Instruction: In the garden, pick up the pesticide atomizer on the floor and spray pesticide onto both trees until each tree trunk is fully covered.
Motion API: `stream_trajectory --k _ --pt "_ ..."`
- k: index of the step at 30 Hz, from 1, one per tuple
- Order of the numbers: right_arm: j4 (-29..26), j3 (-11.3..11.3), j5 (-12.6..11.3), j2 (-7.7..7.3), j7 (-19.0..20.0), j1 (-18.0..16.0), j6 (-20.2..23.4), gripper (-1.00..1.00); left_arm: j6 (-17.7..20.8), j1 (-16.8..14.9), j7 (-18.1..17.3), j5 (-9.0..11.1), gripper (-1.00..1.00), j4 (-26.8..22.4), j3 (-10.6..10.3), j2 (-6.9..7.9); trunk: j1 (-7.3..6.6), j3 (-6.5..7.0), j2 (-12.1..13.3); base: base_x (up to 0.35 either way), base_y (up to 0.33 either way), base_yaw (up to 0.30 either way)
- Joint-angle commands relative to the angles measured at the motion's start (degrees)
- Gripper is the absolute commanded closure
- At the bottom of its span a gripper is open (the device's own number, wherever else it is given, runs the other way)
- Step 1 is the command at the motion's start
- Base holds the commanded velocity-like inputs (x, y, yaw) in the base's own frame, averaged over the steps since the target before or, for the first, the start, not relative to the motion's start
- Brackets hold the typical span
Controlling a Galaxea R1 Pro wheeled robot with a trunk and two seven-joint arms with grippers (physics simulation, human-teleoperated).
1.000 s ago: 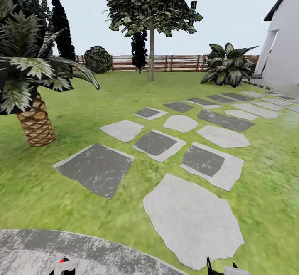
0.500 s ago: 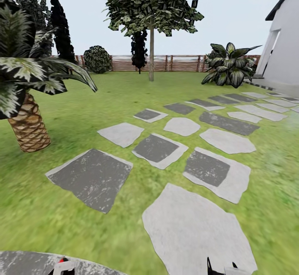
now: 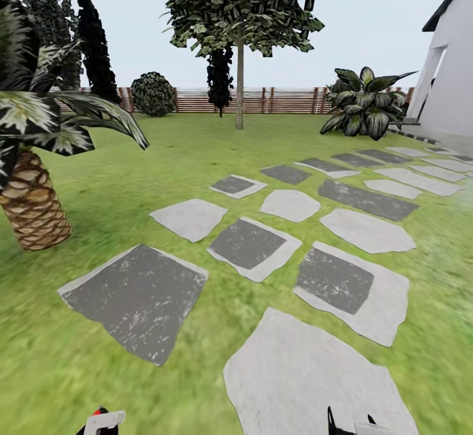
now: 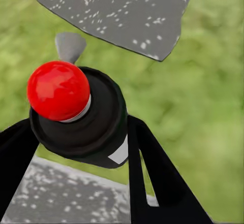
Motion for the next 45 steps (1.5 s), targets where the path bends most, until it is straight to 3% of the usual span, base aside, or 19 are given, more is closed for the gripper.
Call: stream_trajectory --k 1,45 --pt "0.04 -0.28 0.04 0.00 0.14 -0.03 -0.18 -1.00 -0.17 -0.03 -0.08 0.51 1.00 0.04 -0.11 0.01 0.02 -0.05 -0.02 0.341 0.000 0.000" --pt "0.04 -0.28 0.04 0.00 0.14 -0.03 -0.18 -1.00 -0.17 -0.03 0.01 0.50 1.00 0.04 -0.11 0.01 0.02 -0.05 -0.02 0.341 0.000 0.000"
